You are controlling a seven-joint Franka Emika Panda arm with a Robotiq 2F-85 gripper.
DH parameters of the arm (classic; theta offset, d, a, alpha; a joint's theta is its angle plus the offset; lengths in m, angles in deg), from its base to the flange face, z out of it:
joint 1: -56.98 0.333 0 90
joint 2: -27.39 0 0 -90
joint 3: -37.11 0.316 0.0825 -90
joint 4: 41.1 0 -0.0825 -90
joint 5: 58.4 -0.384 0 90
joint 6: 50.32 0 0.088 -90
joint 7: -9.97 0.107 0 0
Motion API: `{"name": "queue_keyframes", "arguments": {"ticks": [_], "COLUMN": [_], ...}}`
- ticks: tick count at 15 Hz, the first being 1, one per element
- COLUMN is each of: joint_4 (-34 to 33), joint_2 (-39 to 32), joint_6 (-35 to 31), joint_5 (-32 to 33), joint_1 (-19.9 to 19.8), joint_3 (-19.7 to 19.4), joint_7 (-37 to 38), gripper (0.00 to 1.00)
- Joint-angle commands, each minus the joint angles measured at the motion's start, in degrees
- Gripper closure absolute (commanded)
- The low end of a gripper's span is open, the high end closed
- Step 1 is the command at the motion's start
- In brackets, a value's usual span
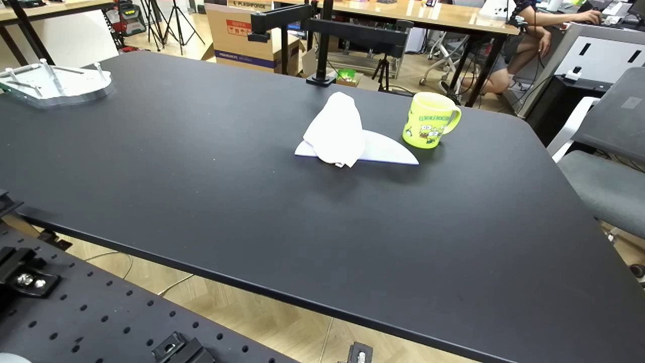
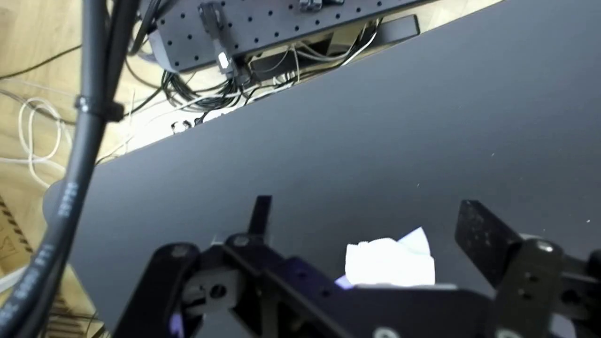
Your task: Hang the white cloth on the black stand
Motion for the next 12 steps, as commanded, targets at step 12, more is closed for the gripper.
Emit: {"name": "queue_keyframes", "arguments": {"ticks": [12], "joint_4": [-11.51], "joint_2": [-20.18], "joint_6": [-6.01], "joint_5": [6.88], "joint_1": [0.86], "joint_3": [-0.86], "joint_7": [-31.86], "gripper": [0.00]}}
